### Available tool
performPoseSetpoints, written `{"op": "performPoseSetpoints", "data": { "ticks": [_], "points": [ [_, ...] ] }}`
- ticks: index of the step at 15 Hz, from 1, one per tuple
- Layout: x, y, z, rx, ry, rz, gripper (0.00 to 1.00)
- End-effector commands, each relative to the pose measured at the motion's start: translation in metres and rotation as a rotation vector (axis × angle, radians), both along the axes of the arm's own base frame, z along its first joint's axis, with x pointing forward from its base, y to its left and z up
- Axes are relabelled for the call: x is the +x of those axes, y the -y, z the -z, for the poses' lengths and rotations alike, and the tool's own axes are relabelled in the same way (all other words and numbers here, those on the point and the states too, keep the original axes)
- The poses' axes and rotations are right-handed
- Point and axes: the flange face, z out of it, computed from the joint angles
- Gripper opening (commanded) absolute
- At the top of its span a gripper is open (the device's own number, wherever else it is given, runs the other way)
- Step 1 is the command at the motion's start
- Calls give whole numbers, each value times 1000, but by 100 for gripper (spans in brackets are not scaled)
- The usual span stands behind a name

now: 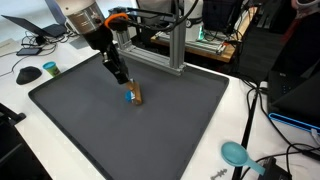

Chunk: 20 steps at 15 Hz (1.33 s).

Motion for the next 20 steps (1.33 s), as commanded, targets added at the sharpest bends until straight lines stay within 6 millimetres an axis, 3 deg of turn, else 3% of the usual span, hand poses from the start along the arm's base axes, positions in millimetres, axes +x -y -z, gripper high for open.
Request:
{"op": "performPoseSetpoints", "data": {
  "ticks": [1,20],
  "points": [
    [-5,-5,50,52,-64,-8,22],
    [-3,13,40,-51,66,71,22]
  ]
}}
